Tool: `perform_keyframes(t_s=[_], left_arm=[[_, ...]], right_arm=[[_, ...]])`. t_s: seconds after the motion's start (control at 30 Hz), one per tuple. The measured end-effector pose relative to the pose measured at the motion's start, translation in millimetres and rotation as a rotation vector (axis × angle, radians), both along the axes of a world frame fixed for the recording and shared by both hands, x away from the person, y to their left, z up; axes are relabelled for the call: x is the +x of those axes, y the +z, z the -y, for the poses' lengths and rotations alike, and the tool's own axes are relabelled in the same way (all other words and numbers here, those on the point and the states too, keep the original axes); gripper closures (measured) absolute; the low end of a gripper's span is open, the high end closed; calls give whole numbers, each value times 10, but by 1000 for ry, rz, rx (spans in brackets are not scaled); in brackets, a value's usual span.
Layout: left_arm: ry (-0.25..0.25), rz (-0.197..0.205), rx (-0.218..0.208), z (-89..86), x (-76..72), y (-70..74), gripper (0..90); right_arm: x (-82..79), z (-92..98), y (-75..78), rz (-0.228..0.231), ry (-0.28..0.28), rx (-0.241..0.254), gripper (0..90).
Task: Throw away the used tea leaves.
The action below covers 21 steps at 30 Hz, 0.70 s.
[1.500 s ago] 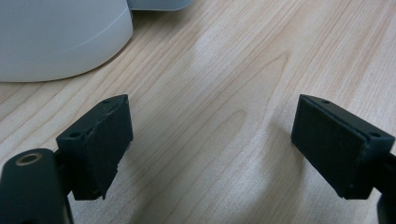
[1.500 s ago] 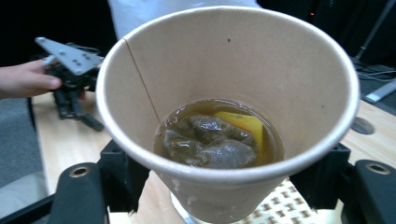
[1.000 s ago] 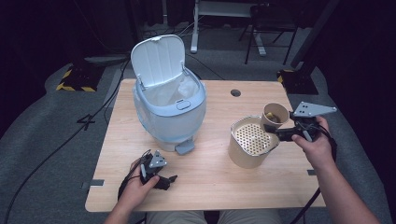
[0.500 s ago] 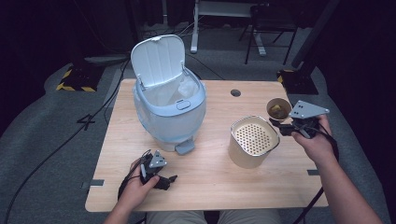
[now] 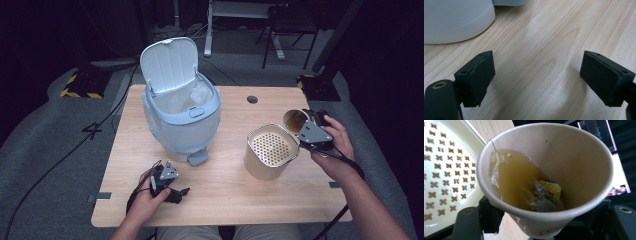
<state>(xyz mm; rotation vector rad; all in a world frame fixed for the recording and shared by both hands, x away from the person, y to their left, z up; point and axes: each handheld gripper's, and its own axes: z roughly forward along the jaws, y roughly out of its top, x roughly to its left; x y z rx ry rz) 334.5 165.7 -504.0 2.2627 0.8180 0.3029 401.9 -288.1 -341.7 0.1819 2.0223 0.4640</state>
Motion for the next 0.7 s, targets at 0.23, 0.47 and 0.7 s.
perform_keyframes(t_s=[0.23,0.47,0.7], left_arm=[[0,0,0,0,0,0,132],[0,0,0,0,0,0,132],[0,0,0,0,0,0,132]], right_arm=[[-60,-88,-60,119,-10,-205,308],[-93,-171,-128,208,-19,-383,308],[-160,-274,-214,344,-31,-581,310]])
